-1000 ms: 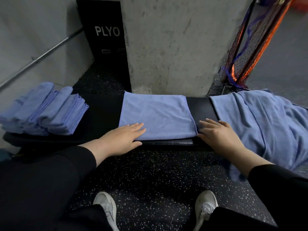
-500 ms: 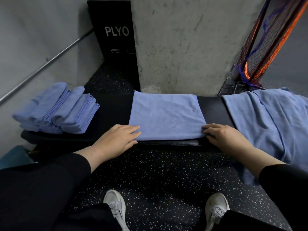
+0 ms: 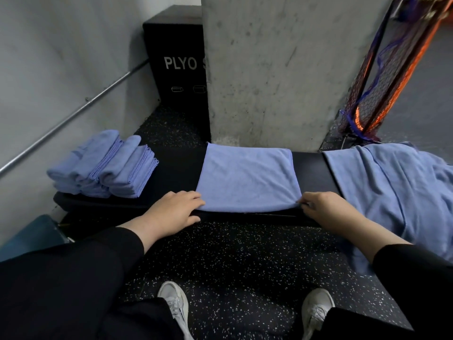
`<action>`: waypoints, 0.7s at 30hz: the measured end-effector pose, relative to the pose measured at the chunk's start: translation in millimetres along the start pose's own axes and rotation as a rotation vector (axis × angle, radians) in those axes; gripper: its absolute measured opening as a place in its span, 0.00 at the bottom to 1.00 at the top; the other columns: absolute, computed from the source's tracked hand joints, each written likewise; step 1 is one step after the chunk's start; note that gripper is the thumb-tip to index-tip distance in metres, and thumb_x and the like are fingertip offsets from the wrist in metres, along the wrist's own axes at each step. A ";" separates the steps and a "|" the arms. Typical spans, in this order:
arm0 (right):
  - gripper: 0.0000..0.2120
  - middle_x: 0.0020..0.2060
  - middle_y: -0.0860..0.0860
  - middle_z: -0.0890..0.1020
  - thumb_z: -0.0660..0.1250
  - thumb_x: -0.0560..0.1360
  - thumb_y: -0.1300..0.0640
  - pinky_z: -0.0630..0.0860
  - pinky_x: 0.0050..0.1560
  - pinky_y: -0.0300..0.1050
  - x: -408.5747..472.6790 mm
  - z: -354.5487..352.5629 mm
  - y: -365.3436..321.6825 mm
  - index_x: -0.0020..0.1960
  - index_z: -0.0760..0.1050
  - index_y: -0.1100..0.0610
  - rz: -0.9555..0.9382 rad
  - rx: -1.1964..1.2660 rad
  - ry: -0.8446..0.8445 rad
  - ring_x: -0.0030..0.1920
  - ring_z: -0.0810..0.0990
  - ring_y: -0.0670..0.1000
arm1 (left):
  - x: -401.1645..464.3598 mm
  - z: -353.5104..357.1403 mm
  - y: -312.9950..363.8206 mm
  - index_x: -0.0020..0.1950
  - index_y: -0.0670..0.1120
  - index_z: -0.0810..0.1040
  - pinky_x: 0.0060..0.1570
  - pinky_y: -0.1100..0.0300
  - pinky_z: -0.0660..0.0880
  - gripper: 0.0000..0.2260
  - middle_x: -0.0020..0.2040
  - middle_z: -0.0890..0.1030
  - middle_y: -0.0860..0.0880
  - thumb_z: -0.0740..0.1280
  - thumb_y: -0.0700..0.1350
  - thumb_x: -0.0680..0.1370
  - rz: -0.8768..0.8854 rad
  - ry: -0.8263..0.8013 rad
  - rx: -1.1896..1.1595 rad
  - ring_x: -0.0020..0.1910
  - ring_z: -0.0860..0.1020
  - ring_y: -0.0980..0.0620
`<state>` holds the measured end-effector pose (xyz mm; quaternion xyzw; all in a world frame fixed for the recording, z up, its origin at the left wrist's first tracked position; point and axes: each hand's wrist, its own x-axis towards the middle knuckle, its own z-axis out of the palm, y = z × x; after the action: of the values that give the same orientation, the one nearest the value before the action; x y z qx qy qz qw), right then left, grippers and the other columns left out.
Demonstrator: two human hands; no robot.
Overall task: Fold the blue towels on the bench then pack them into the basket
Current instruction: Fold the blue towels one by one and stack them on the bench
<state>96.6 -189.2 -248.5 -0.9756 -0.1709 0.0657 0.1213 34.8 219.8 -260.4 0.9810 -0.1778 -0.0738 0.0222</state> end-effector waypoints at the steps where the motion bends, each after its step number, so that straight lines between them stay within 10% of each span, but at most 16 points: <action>1: 0.06 0.46 0.47 0.85 0.66 0.78 0.53 0.76 0.51 0.50 -2.5 2.2 0.7 0.52 0.80 0.48 -0.014 -0.027 -0.004 0.49 0.83 0.54 | 0.9 4.5 1.5 0.72 0.53 0.72 0.65 0.52 0.69 0.19 0.70 0.71 0.56 0.65 0.55 0.81 0.013 0.032 0.040 0.67 0.72 0.53; 9: 0.05 0.52 0.40 0.85 0.72 0.73 0.55 0.75 0.46 0.47 -12.7 22.4 10.8 0.48 0.81 0.47 -0.095 -0.279 0.172 0.49 0.84 0.51 | 11.8 15.7 -2.9 0.51 0.54 0.75 0.50 0.57 0.68 0.02 0.50 0.73 0.58 0.65 0.51 0.81 0.005 0.191 0.068 0.48 0.73 0.55; 21: 0.02 0.46 0.43 0.86 0.74 0.71 0.55 0.75 0.44 0.49 -19.3 22.0 17.1 0.42 0.83 0.48 -0.120 -0.302 0.335 0.46 0.83 0.53 | 13.5 8.0 -4.9 0.45 0.52 0.73 0.50 0.56 0.69 0.06 0.46 0.74 0.57 0.62 0.47 0.82 -0.037 0.215 -0.013 0.46 0.72 0.55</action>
<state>80.3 -206.9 -272.5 -0.9681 -0.2139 -0.1307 0.0041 47.8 219.5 -270.5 0.9863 -0.1556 0.0301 0.0459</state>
